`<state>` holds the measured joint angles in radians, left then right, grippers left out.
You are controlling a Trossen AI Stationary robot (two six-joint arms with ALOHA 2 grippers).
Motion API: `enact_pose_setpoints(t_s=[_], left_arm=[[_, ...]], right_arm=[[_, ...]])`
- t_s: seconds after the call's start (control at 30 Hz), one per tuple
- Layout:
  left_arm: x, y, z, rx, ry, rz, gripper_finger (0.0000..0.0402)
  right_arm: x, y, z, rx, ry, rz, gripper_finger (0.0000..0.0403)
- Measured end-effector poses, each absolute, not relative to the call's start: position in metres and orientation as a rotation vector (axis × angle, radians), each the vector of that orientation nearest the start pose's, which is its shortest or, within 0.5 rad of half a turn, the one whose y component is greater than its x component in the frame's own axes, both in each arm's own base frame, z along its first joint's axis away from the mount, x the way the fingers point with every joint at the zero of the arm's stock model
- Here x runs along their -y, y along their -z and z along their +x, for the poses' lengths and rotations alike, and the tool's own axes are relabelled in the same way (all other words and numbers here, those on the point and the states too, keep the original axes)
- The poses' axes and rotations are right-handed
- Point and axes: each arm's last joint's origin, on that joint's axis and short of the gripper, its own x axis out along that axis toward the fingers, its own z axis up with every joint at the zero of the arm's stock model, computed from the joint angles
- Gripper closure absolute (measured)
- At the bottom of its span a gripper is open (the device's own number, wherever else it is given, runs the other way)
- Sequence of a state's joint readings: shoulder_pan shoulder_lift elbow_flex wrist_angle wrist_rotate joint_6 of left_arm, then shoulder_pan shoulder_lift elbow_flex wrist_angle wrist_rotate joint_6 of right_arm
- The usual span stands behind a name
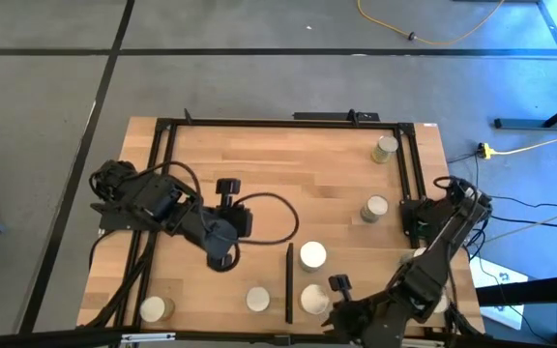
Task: Pick and place cans onto a shelf
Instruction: Put the bottom canned peas on the shelf
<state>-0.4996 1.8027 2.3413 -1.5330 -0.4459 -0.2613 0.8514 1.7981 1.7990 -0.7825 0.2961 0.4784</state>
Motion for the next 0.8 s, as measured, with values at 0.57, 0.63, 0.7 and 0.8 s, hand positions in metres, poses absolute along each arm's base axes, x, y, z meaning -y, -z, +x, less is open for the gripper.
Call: enact_pose_setpoints(t_s=[0.57,0.63,0.7,0.8], left_arm=[[0.218,-0.436,0.250,-0.918,0.147,0.027,0.0391],[0.221,-0.429,0.253,-0.920,0.140,0.029,0.0380],[0.222,-0.422,0.257,-0.935,0.118,0.011,0.0367],[0.223,-0.407,0.261,-0.978,0.067,-0.015,0.0349]], right_arm=[[-0.270,-0.411,0.246,-0.764,-0.296,-0.044,0.0346],[-0.267,-0.412,0.244,-0.782,-0.279,-0.065,0.0346],[-0.265,-0.413,0.242,-0.798,-0.263,-0.081,0.0346],[-0.261,-0.414,0.241,-0.791,-0.216,-0.109,0.0346]])
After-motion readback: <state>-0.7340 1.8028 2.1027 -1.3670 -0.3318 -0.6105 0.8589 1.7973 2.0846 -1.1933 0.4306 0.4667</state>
